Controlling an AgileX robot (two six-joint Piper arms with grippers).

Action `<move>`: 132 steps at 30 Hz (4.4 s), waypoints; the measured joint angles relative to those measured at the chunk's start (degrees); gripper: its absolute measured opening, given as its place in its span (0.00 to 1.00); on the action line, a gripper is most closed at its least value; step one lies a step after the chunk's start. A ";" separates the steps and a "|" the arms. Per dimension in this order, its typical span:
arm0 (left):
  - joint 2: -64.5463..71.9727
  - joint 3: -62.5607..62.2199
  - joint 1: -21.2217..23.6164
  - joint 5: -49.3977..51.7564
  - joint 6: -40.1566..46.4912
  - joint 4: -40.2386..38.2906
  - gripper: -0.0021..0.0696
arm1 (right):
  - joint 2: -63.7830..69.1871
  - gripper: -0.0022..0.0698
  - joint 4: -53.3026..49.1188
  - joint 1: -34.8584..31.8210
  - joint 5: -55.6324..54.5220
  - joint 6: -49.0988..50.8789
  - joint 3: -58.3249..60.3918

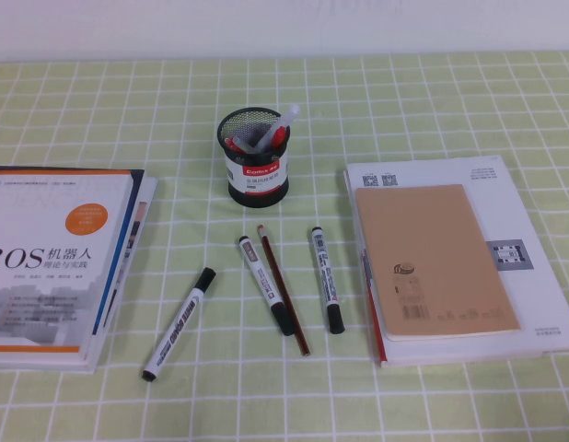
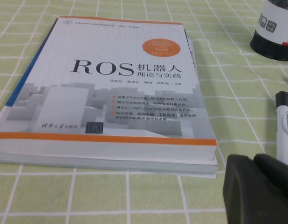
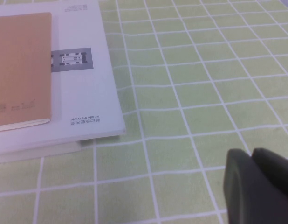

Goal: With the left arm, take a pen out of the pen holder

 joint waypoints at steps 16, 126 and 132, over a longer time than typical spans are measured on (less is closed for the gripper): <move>0.00 0.00 0.00 -26.87 -2.30 0.00 0.03 | 0.00 0.01 0.00 0.00 0.00 0.00 0.00; 109.55 -60.10 -2.03 -64.54 -28.67 49.49 0.40 | 0.00 0.01 0.00 0.00 0.00 0.00 0.00; 110.81 -62.46 -2.03 -63.39 -28.67 49.49 0.41 | 0.00 0.01 0.00 0.00 0.00 0.00 0.00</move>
